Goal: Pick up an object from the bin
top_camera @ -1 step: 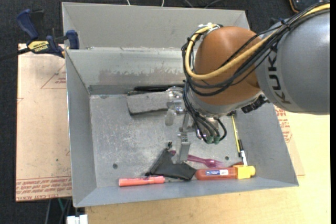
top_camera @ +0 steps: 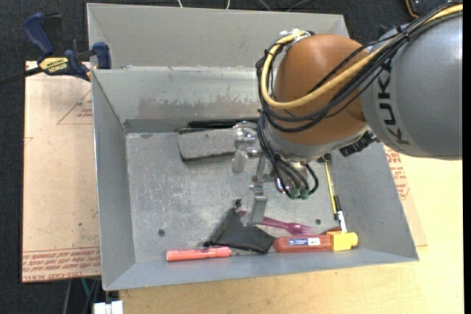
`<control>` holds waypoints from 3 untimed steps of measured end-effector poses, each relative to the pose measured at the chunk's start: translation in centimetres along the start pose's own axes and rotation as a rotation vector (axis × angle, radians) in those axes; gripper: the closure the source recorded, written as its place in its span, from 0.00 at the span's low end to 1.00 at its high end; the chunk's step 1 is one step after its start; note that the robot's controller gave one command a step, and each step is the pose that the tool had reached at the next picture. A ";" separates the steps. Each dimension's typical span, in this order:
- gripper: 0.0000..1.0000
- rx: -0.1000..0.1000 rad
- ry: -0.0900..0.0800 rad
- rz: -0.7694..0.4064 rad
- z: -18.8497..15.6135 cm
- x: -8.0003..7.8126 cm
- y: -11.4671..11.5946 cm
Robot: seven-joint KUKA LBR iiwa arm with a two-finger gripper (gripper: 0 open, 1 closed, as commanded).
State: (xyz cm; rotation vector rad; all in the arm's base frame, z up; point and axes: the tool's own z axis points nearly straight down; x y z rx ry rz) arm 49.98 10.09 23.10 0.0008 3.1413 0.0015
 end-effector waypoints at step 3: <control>0.00 -0.005 -0.025 0.030 13.2 2.2 -1.6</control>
Offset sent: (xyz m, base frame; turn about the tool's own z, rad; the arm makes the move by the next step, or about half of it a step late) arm -0.0216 -0.0499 -0.0979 -0.1624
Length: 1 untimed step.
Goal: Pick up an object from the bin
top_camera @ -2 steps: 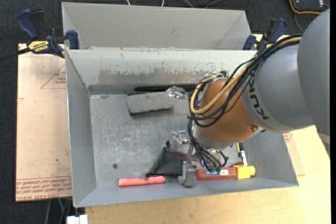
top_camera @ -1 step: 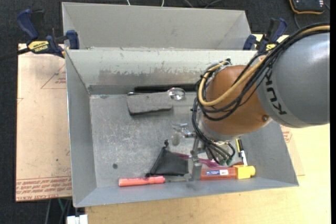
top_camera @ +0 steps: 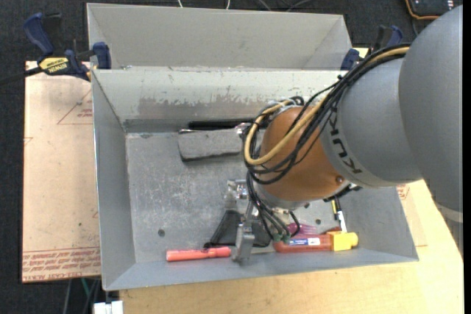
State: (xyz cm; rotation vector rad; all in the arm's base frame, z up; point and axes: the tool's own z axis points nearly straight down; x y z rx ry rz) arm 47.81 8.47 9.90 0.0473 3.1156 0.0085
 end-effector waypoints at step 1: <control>0.00 -0.004 -0.003 -0.068 2.8 -0.9 -1.2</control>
Offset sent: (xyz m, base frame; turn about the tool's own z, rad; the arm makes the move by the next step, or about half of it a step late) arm 0.0056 -0.0184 -0.0290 0.3209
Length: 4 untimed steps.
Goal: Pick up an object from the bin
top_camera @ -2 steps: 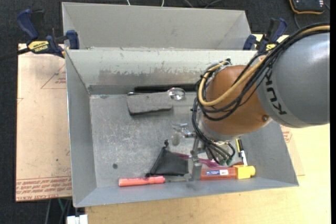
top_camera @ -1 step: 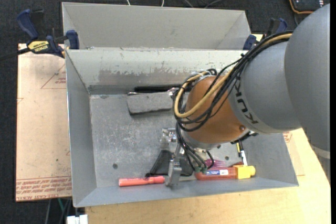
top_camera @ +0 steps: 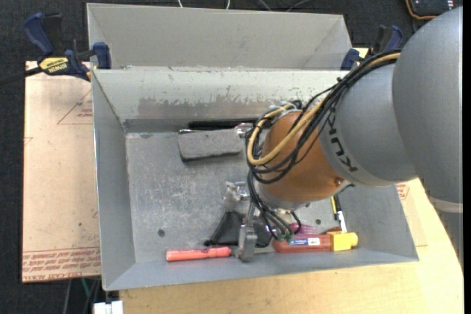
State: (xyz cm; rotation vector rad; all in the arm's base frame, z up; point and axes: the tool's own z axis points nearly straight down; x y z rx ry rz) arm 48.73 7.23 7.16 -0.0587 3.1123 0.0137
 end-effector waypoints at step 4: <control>1.00 0.001 0.002 0.387 -2.3 0.3 -0.5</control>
Offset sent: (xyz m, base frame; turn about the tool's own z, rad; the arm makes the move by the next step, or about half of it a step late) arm 0.0000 0.0000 0.0000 0.0000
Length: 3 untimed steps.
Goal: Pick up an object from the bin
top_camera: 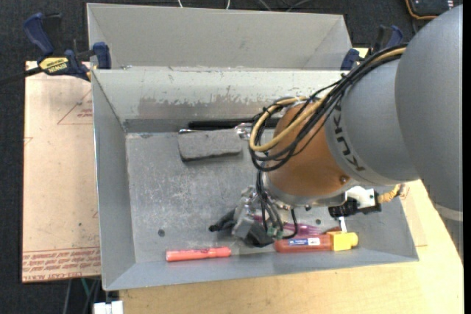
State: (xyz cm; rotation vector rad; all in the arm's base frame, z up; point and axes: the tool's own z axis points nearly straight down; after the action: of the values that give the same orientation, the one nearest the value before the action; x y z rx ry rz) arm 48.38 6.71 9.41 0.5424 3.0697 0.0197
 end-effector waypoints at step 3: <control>1.00 -0.001 0.000 -0.002 -4.5 -0.1 0.1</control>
Offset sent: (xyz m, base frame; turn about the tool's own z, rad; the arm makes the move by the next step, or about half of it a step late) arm 0.0003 0.0000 0.0547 -0.0001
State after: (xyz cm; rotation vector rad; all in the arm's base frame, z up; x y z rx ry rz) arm 48.38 6.72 13.91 0.5390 3.0700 0.0209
